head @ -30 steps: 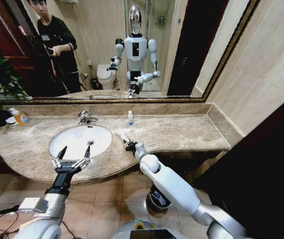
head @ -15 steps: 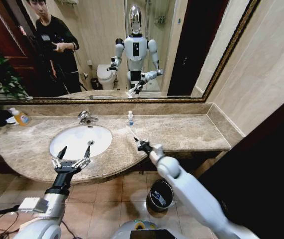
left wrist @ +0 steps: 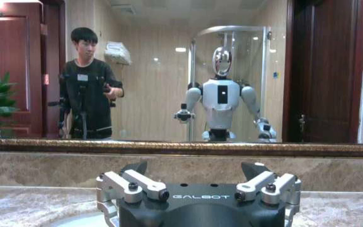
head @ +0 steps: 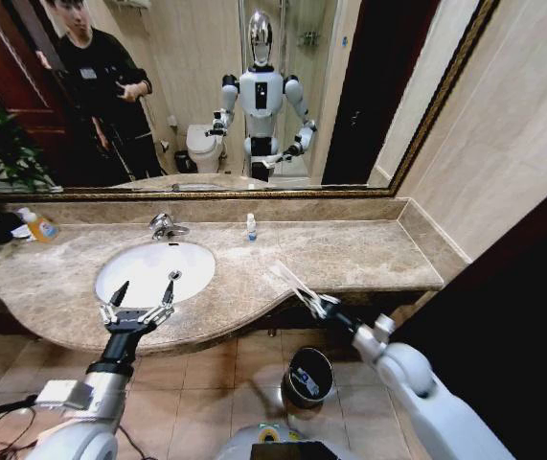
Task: Pick up the trash from the sink and place it in the trash bin.
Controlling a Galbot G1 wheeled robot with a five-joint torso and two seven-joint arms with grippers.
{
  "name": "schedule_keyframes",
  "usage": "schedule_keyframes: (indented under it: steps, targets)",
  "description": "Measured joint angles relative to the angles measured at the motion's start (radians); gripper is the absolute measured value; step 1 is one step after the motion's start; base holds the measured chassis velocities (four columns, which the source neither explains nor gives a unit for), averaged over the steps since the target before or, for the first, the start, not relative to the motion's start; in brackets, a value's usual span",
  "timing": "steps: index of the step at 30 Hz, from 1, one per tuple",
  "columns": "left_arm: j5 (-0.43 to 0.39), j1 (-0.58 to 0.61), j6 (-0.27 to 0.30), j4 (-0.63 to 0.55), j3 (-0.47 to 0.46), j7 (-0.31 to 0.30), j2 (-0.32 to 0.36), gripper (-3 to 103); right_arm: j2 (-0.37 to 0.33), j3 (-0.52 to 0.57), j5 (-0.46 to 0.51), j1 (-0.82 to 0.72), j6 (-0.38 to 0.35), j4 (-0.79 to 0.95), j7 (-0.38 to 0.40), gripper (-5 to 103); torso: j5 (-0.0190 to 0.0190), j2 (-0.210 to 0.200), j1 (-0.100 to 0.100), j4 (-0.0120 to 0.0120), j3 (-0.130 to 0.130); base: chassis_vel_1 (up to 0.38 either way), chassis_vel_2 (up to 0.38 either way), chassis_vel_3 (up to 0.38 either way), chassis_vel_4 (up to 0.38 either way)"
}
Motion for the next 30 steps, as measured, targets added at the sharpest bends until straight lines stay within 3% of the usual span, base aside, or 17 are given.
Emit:
schedule_keyframes:
  steps: [6,8,11,15,23,30]
  targets:
    - [0.000,0.000,0.000,0.000,0.000,0.000,0.000,100,0.055,0.091,-0.013,-0.125,0.051,-0.060,-0.077,0,-0.0001,0.000,0.000,0.0000,0.000,0.000,0.000,0.000,0.000]
    - [0.000,0.000,0.000,0.000,0.000,0.000,0.000,100,0.062,0.096,-0.011,-0.134,0.057,-0.073,-0.100,0,-0.0003,0.000,0.000,-0.0001,0.000,0.000,0.000,0.000,0.000]
    - [0.000,0.000,0.000,0.000,0.000,0.000,0.000,100,0.091,0.097,-0.001,-0.116,0.114,-0.183,-0.201,0,-0.0003,0.000,0.000,0.0001,0.000,0.000,0.000,0.000,0.000]
    - [0.000,0.000,0.000,0.000,0.000,0.000,0.000,100,0.104,0.085,-0.010,-0.090,0.130,-0.253,-0.218,0,-0.0003,0.000,0.000,0.0003,0.000,0.000,0.000,0.000,0.000]
    - [0.000,0.000,0.000,0.000,0.000,0.000,0.000,100,0.155,0.025,-0.270,0.048,0.201,-0.599,-0.083,0,-0.0004,0.000,0.000,0.0001,0.000,0.000,0.000,0.000,0.000]
    - [0.000,0.000,0.000,0.000,0.000,0.000,0.000,100,0.214,-0.043,-0.372,0.157,0.238,-0.835,0.031,0,-0.0002,0.000,0.000,0.0001,0.000,0.000,0.000,0.000,0.000]
